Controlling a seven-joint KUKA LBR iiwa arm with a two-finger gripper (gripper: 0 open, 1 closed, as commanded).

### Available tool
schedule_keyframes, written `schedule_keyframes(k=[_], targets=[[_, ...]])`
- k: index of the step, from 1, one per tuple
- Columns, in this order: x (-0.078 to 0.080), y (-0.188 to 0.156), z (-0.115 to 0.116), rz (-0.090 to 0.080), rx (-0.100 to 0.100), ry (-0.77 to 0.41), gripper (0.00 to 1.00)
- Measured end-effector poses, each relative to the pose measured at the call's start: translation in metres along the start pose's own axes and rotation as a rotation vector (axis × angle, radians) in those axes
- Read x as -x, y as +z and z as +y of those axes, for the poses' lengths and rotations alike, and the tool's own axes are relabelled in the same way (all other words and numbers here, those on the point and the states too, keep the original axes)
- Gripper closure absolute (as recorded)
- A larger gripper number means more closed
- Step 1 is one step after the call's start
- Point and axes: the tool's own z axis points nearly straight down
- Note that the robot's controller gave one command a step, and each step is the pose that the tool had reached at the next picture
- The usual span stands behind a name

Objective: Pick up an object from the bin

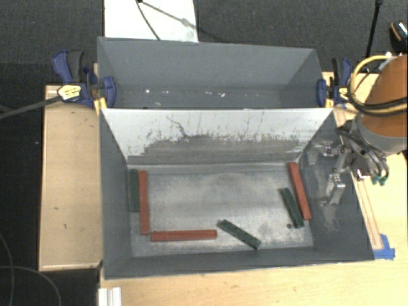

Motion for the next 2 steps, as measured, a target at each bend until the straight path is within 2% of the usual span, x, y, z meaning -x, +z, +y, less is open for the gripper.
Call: schedule_keyframes(k=[1, 2], targets=[[-0.001, -0.056, 0.018, -0.006, 0.0, -0.158, 0.0], [-0.044, 0.086, -0.016, 0.01, 0.004, -0.058, 0.0]])
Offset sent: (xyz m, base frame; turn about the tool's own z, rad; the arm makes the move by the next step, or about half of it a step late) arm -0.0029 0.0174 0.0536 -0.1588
